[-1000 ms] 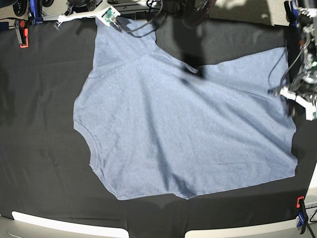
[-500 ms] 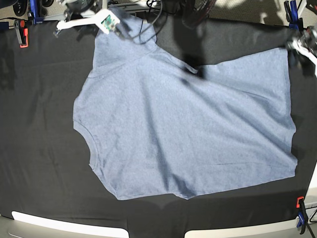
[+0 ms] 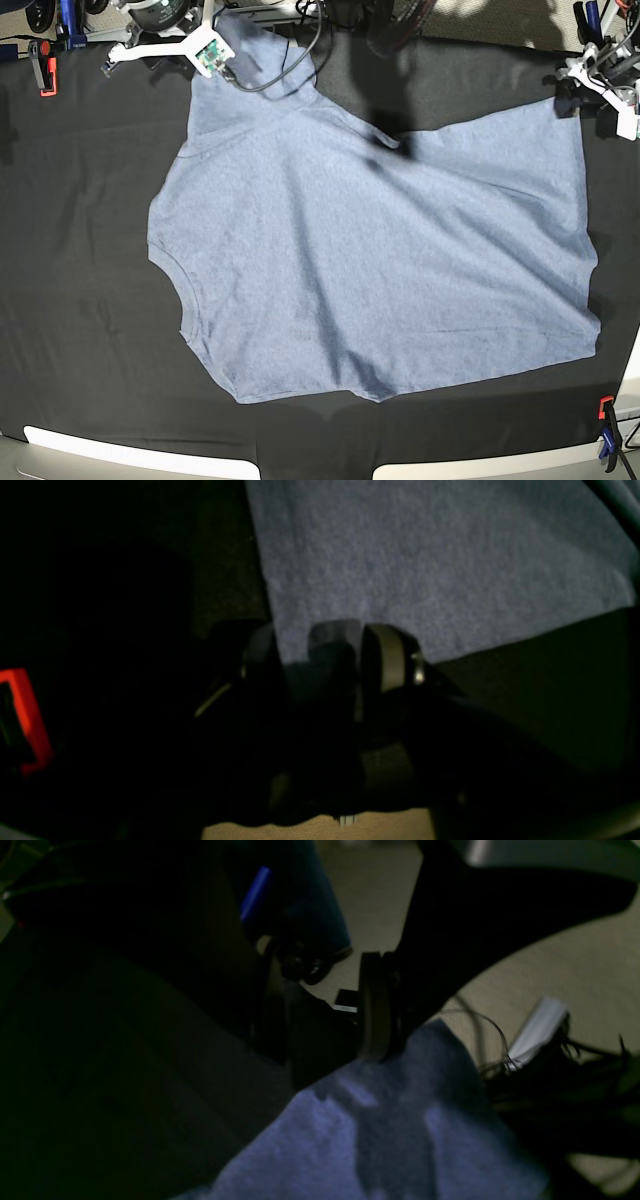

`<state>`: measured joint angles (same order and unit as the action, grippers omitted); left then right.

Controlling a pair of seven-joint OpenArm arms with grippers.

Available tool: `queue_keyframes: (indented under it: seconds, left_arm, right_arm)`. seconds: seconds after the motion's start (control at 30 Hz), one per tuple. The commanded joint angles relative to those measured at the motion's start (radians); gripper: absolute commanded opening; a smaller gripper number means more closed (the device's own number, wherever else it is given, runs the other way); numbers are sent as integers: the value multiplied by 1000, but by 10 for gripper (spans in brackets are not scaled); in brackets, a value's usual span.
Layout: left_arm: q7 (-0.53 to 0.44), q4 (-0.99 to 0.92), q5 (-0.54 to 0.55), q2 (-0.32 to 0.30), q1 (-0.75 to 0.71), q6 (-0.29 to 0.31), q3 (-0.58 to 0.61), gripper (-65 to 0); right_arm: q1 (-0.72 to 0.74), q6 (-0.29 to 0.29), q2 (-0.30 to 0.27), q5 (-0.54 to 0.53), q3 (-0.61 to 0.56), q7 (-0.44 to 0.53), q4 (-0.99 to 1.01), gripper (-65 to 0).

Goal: Layout the t-shirt on the table in an organized manner, then fold the t-shirt properly
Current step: 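Lower the right gripper and lay the shirt shoulder flat on the table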

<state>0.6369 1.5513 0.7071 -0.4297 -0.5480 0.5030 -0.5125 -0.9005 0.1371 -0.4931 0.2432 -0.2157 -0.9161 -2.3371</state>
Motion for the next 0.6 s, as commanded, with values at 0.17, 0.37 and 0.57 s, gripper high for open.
queue_keyframes:
  seconds: [0.17,0.37,0.57]
  left_arm:
    - [-2,12,9,-14,-6,7,-10,-650]
    - [-2,12,8,-14,-6,7,-10,-650]
    - [-11,12,9,-14,-6,7,-10,-650]
  right_arm:
    - [-8,-41,43,-146,151,11,-19,-345]
    - [-8,61,190,-435,422,21,-19,-344]
    - [3,137,290,-613,549,64,79,-344]
